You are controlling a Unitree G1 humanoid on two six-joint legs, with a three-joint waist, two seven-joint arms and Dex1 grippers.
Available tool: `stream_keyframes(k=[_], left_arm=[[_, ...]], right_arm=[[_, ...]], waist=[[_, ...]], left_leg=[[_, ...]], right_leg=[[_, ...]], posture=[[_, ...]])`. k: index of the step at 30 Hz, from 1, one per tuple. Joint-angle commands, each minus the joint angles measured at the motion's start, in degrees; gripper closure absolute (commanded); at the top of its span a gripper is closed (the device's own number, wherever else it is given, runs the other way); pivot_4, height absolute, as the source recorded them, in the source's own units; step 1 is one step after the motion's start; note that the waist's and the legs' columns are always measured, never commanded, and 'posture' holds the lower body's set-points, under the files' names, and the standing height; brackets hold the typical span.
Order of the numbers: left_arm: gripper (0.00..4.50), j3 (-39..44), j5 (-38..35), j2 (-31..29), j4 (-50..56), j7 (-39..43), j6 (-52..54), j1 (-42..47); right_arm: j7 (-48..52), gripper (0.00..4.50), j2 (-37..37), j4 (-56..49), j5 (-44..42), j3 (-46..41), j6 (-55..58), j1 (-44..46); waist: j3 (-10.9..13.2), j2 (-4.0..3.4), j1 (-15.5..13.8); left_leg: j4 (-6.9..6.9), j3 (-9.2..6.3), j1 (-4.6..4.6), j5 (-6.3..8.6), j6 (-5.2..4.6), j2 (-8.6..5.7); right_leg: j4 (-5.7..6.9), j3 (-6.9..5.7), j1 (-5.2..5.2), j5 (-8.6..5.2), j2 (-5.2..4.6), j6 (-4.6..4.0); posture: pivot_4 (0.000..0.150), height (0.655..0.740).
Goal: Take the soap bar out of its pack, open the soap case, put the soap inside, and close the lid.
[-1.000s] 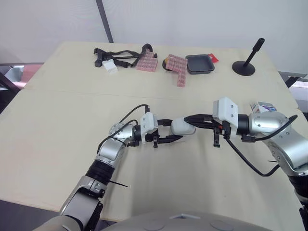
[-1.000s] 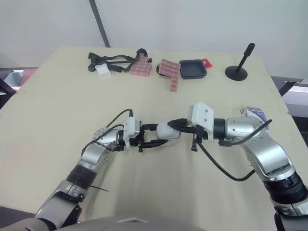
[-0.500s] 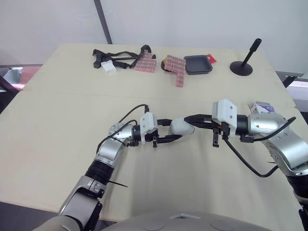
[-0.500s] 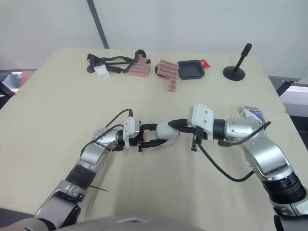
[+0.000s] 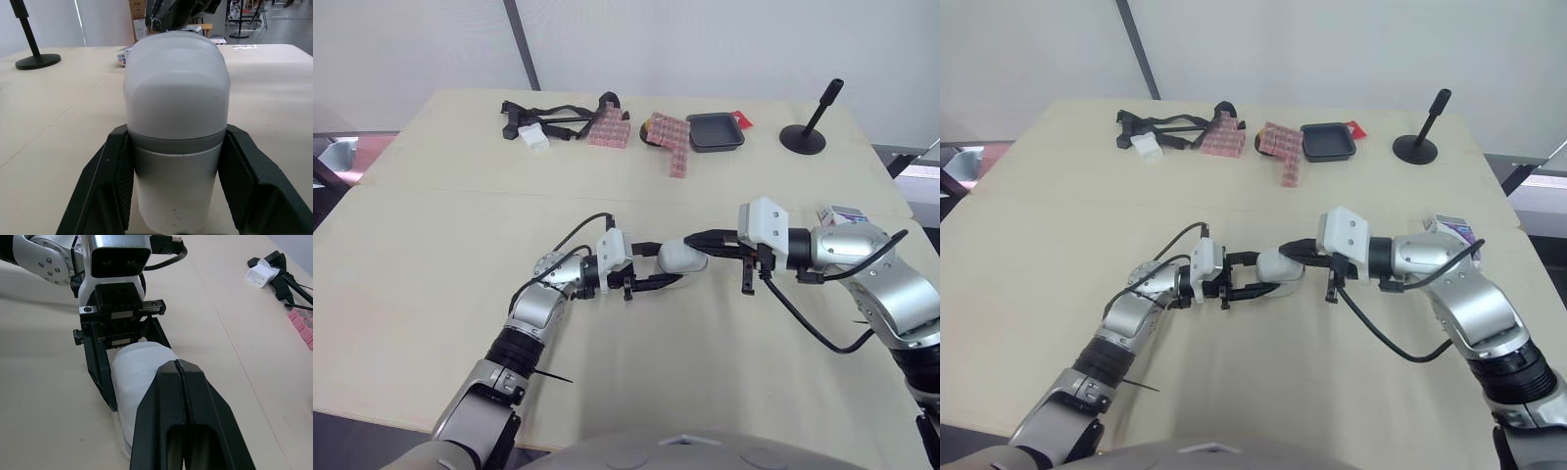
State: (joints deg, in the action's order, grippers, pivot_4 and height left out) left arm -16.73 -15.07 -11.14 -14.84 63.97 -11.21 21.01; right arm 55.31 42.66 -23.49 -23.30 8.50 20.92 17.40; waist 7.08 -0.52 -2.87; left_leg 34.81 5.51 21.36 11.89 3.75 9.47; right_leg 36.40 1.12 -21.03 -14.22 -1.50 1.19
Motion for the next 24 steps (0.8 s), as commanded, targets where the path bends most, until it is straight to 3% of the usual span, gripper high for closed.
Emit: stream_keyframes(k=[1,11,15,18,24], left_arm=[[2.59,1.0,-0.9,-0.1,2.9,-0.2,-0.7,0.3],[2.59,1.5,-3.8,-1.8,6.1,0.1,9.5,0.5],[2.59,3.1,-9.2,-2.6,9.3,-1.6,23.1,1.3],[2.59,3.9,-12.3,-3.5,12.0,-2.0,31.5,1.7],[2.59,5.3,-20.0,-7.1,16.3,-4.3,53.2,2.9]], right_arm=[[0.0,4.48,0.4,3.1,2.4,2.1,2.6,-1.5],[-1.0,4.48,-2.1,4.4,-3.3,-10.4,-1.9,-5.6],[-0.9,4.48,-2.9,4.9,-2.3,-11.7,-4.9,-9.7],[-0.4,3.71,-3.2,5.5,-1.7,-12.0,-7.6,-11.8],[3.2,1.71,-4.3,6.1,-2.8,-13.1,-14.1,-17.7]], waist=[[0.0,0.00,0.0],[0.0,-0.01,-0.3],[0.0,0.00,-0.4],[0.0,-0.01,-0.2],[0.0,-0.01,-0.3]], left_leg=[[0.00,0.00,0.00,0.00,-0.01,0.00],[-0.01,0.02,0.27,-0.07,0.12,0.00],[-0.03,0.02,0.25,-0.06,0.14,-0.01],[-0.02,0.02,0.23,-0.06,0.13,0.00],[-0.03,0.02,0.23,-0.04,0.10,-0.01]], right_leg=[[0.00,0.00,0.00,0.00,0.00,0.00],[0.03,0.01,-0.45,0.00,0.05,0.00],[-0.03,-0.01,-0.48,0.00,0.03,0.01],[-0.01,-0.01,-0.49,0.00,0.03,0.00],[-0.04,-0.01,-0.50,0.00,0.03,-0.01]], posture=[[0.150,0.7400],[0.150,0.7400],[0.150,0.7400],[0.150,0.7400],[0.150,0.7400]])
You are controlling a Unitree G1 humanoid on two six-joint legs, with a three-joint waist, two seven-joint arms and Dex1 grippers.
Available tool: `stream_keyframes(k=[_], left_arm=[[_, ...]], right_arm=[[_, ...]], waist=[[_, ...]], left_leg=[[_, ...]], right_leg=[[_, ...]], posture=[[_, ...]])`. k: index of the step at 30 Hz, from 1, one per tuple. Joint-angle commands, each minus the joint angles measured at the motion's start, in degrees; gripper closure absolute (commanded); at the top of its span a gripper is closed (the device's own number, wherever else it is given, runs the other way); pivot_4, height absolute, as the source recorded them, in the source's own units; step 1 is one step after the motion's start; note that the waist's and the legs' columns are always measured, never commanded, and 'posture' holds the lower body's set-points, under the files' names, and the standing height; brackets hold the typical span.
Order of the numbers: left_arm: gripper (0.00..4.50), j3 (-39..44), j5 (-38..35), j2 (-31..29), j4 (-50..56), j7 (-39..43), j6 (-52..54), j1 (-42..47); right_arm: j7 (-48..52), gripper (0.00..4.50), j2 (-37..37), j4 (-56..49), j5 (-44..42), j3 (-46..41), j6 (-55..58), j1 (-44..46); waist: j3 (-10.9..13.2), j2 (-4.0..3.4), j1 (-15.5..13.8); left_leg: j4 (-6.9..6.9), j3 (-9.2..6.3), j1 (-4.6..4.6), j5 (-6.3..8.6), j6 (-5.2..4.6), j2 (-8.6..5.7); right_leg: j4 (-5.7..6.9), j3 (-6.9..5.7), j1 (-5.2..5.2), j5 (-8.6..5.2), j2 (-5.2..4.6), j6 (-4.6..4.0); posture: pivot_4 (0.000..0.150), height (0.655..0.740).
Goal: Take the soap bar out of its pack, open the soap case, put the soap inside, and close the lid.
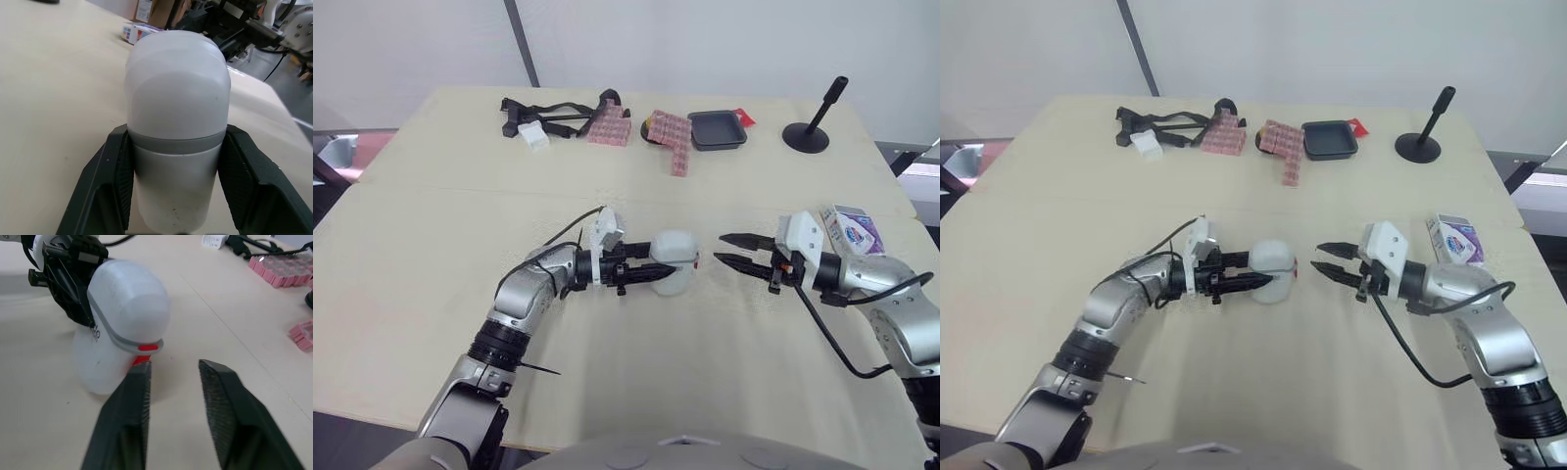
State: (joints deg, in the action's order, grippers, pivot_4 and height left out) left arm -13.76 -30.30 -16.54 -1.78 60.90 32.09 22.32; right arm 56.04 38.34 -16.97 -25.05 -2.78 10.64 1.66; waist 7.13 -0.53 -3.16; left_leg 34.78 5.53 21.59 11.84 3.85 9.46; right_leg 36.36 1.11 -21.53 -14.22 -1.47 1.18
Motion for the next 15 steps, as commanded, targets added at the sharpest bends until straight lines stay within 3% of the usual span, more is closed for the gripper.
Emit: stream_keyframes(k=[1,5,15], left_arm=[[2.59,2.4,-5.5,-2.4,3.3,-2.0,13.1,1.8],[2.59,4.3,-9.0,-3.5,2.6,-5.4,23.8,2.8],[2.59,9.4,-12.2,-1.4,-6.4,-17.2,47.8,7.1]], right_arm=[[3.2,1.39,0.3,-0.6,-0.9,-1.7,-4.5,-2.6],[3.7,0.04,0.3,-1.5,-1.2,-1.4,-4.9,-3.4],[3.6,0.04,0.7,-1.9,1.0,0.1,-4.5,-3.4]], waist=[[0.0,0.00,0.0],[0.0,-0.01,0.2],[0.0,0.00,0.3]], left_leg=[[-0.01,0.00,0.01,0.00,0.00,0.00],[0.00,0.01,0.00,0.01,-0.02,-0.01],[-0.13,0.00,-0.10,0.01,-0.01,-0.02]], right_leg=[[-0.02,-0.01,0.00,0.00,0.00,0.00],[-0.03,0.01,0.05,0.00,-0.01,0.00],[-0.18,0.00,0.35,-0.01,0.01,-0.01]], posture=[[0.150,0.7400],[0.150,0.7400],[0.150,0.7400]])
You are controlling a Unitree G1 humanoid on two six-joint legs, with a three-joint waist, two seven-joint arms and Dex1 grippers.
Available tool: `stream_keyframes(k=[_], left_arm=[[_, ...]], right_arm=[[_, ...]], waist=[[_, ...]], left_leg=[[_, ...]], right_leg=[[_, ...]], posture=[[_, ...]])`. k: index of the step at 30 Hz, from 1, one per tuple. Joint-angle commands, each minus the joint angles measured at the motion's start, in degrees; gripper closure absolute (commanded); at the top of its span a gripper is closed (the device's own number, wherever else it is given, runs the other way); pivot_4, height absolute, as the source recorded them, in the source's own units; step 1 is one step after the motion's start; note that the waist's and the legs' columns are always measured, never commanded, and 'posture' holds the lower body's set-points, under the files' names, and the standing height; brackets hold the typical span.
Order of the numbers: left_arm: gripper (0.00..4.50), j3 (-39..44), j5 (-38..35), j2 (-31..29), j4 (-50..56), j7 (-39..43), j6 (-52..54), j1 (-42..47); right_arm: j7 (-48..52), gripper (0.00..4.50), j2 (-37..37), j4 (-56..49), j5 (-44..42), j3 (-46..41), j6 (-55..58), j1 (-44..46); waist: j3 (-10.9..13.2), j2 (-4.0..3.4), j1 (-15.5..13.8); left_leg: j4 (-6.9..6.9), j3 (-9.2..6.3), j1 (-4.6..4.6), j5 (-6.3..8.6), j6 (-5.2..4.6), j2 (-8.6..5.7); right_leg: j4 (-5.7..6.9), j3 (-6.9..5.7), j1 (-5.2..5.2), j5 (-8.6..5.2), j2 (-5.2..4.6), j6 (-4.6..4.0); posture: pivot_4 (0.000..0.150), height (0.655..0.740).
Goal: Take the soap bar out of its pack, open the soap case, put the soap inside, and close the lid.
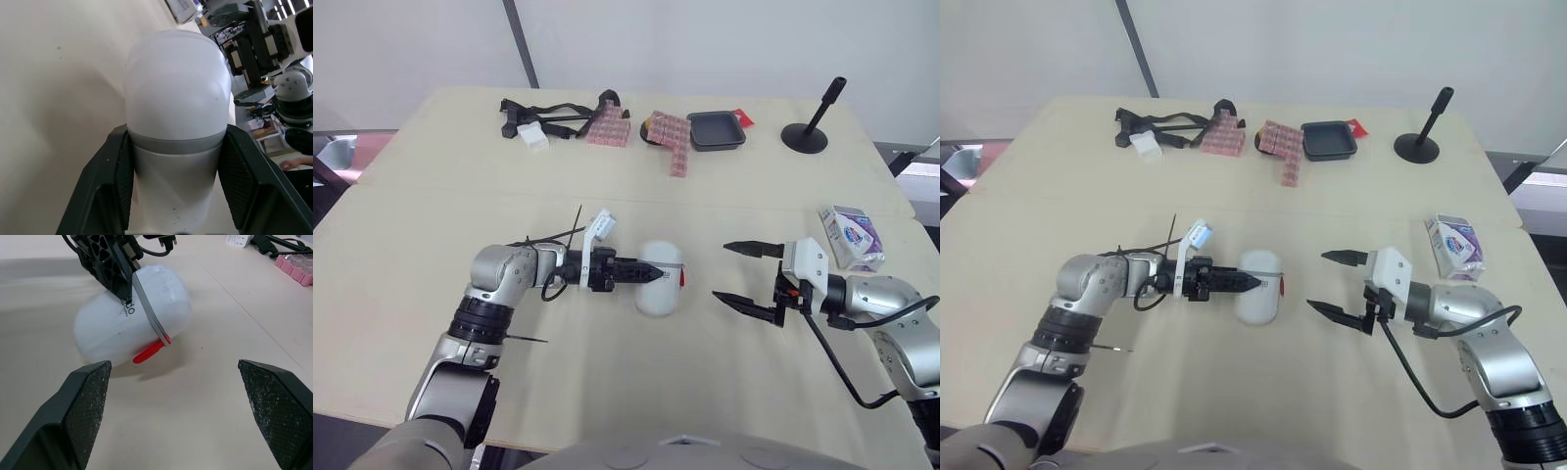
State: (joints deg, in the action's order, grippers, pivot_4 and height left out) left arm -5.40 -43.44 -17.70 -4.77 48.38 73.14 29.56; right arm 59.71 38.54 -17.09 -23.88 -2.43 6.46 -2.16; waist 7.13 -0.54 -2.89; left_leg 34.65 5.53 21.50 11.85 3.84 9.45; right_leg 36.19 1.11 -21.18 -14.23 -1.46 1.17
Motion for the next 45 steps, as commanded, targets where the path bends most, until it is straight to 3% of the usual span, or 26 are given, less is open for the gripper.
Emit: stream_keyframes(k=[1,5,16,18,21,23,26,33,35,39,45], left_arm=[[2.59,1.8,0.8,0.1,-4.5,-5.7,9.3,0.5],[2.59,3.6,0.7,0.6,-8.3,-8.2,17.6,2.6],[2.59,-4.3,4.6,-2.5,-9.1,-7.4,10.9,3.4],[1.57,-4.5,5.2,-2.5,-10.3,-7.7,9.5,3.6],[0.46,-5.2,5.4,-2.9,-11.1,-7.1,8.2,3.9],[0.02,-5.6,5.4,-3.3,-10.9,-6.7,7.8,3.9],[0.02,-6.6,6.3,-4.6,-10.5,-5.8,5.7,3.9],[0.02,-13.1,10.0,-12.8,-7.1,2.9,-8.8,4.1],[0.02,-16.2,14.9,-16.7,-3.8,8.9,-23.1,2.3],[0.02,-12.7,17.4,-18.7,-2.0,13.3,-40.1,-1.3],[0.02,-5.4,21.0,-17.3,-2.3,11.7,-57.1,-8.4]], right_arm=[[-0.1,0.04,0.5,-1.8,-0.2,-0.3,-0.3,0.4],[0.0,0.04,0.4,-1.9,-0.4,-0.1,0.1,0.5],[-0.1,0.04,0.2,-1.8,-0.5,0.5,0.4,1.0],[0.0,0.00,0.3,-1.5,-0.4,0.5,0.3,1.1],[0.1,0.00,0.6,-1.1,0.0,0.7,0.3,1.3],[0.2,0.00,0.7,-0.9,0.0,0.7,0.3,1.4],[0.2,0.00,0.7,-0.8,0.1,0.8,0.5,1.8],[0.1,0.00,0.5,0.0,-0.3,0.8,1.4,2.8],[-0.2,0.00,0.3,0.5,-0.5,0.7,1.7,2.9],[-1.6,0.00,-0.4,0.9,-1.4,0.0,3.3,2.7],[-2.7,0.00,-1.3,1.6,-0.8,-0.6,2.1,0.8]], waist=[[0.0,0.00,0.1],[0.0,0.00,0.1],[0.0,0.00,0.0],[0.0,0.00,0.0],[-0.1,-0.03,-0.1],[-0.1,-0.11,-0.1],[-0.1,-0.11,0.1],[0.0,-0.05,1.1],[0.0,-0.05,1.6],[0.1,-0.08,1.7],[0.2,-0.17,0.8]], left_leg=[[-0.01,0.00,-0.01,0.00,0.00,0.00],[-0.04,-0.02,-0.03,0.00,0.00,0.00],[-0.37,-0.10,-0.29,-0.01,0.04,-0.01],[-0.38,-0.10,-0.39,0.00,0.01,-0.02],[-0.40,-0.11,-0.50,0.01,0.00,-0.01],[-0.42,-0.10,-0.66,0.07,-0.10,-0.06],[-0.69,-0.06,-1.18,0.00,-0.09,-0.09],[-0.94,-0.04,-1.26,-0.25,-0.12,-0.08],[-1.09,-0.03,-1.24,-0.34,-0.09,-0.08],[-1.63,0.01,-1.03,-0.60,-0.04,-0.06],[-1.59,-0.15,-0.14,-0.68,0.24,-0.10]], right_leg=[[-0.03,0.00,0.03,0.00,0.00,0.00],[-0.14,-0.02,0.13,0.00,0.00,0.00],[-0.64,-0.15,0.59,0.01,-0.01,0.01],[-0.68,-0.15,0.71,0.01,-0.02,0.02],[-0.72,-0.17,0.83,0.01,-0.04,0.01],[-0.76,-0.16,0.98,-0.06,-0.10,-0.11],[-0.92,-0.15,1.38,-0.19,-0.15,-0.38],[-0.94,-0.12,1.31,-0.14,-0.13,-0.47],[-0.98,-0.12,1.25,-0.13,-0.13,-0.49],[-1.22,-0.13,0.94,-0.08,-0.05,-0.54],[-1.29,-0.49,0.20,0.15,-0.04,-0.14]], posture=[[0.150,0.7400],[0.150,0.7400],[0.150,0.7400],[0.150,0.7400],[0.150,0.7400],[0.150,0.7400],[0.150,0.7400],[0.150,0.7400],[0.150,0.7400],[0.150,0.7400],[0.150,0.7400]])
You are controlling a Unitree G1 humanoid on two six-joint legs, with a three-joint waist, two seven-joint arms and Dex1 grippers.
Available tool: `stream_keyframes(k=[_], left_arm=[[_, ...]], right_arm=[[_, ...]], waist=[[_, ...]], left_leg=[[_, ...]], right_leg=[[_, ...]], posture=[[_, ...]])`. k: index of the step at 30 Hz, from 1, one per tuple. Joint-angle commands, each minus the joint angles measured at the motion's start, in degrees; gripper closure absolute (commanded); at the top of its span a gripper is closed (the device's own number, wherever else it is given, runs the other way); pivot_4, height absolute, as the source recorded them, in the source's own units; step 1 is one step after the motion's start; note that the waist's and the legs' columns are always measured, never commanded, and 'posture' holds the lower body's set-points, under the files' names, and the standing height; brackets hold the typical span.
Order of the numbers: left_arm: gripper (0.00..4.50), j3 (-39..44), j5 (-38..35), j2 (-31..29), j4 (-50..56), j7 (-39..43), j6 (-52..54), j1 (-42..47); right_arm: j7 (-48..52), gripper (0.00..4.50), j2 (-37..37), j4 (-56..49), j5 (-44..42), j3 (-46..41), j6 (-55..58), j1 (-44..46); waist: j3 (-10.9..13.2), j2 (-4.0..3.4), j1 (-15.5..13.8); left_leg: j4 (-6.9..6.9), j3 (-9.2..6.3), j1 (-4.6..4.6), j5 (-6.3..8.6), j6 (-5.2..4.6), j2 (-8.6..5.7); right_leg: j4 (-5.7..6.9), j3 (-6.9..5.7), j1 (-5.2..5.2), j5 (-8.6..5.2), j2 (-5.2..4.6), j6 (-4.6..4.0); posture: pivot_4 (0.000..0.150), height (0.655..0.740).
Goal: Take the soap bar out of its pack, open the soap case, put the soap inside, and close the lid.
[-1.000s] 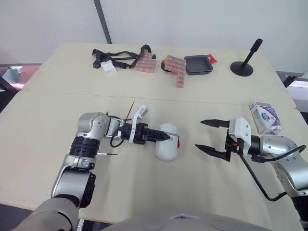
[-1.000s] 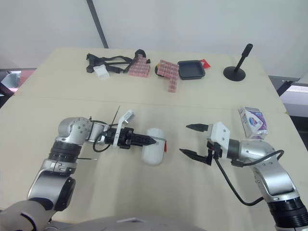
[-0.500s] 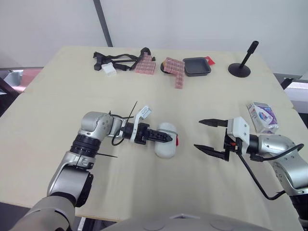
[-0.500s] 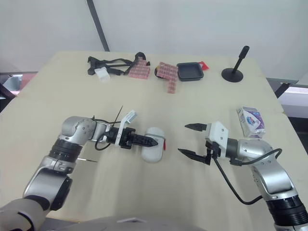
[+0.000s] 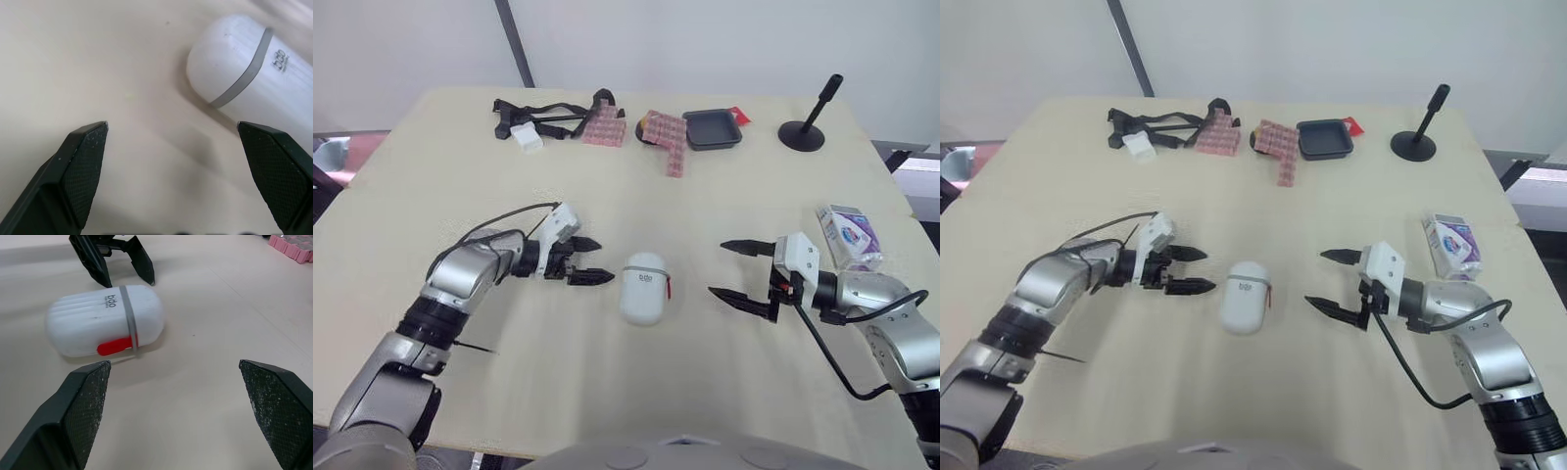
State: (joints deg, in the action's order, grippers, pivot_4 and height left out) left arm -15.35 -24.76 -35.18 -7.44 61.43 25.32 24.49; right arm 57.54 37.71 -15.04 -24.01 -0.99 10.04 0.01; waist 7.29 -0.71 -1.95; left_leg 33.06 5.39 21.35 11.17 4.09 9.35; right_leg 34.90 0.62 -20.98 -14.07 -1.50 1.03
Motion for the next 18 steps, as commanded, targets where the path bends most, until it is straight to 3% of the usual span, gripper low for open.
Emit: stream_keyframes(k=[1,7,18], left_arm=[[0.02,5.5,3.4,0.7,0.4,-2.0,-13.3,-4.8],[0.02,10.4,7.1,5.7,0.4,-9.8,-24.8,-9.0],[0.02,11.7,14.8,9.4,2.0,-21.1,-28.6,-12.9]], right_arm=[[-0.6,0.00,-0.6,-0.2,-0.3,-2.1,-2.1,-1.9],[-2.8,0.00,-2.5,3.5,2.1,-3.2,-7.2,-4.7],[-7.7,0.00,-5.6,3.5,2.2,-3.9,-8.7,-7.3]], waist=[[0.0,0.01,-0.4],[0.0,0.04,-1.6],[0.1,0.09,-0.6]], left_leg=[[0.05,0.00,0.21,0.04,0.05,0.01],[0.33,-0.13,0.37,0.26,0.26,0.16],[0.51,-0.09,0.12,0.21,0.18,0.18]], right_leg=[[0.05,-0.02,-0.07,0.00,0.05,0.00],[0.00,-0.37,-0.08,-0.02,0.05,0.05],[0.30,-0.31,0.19,-0.06,-0.03,0.07]], posture=[[0.150,0.7400],[0.150,0.7400],[0.150,0.7400]])
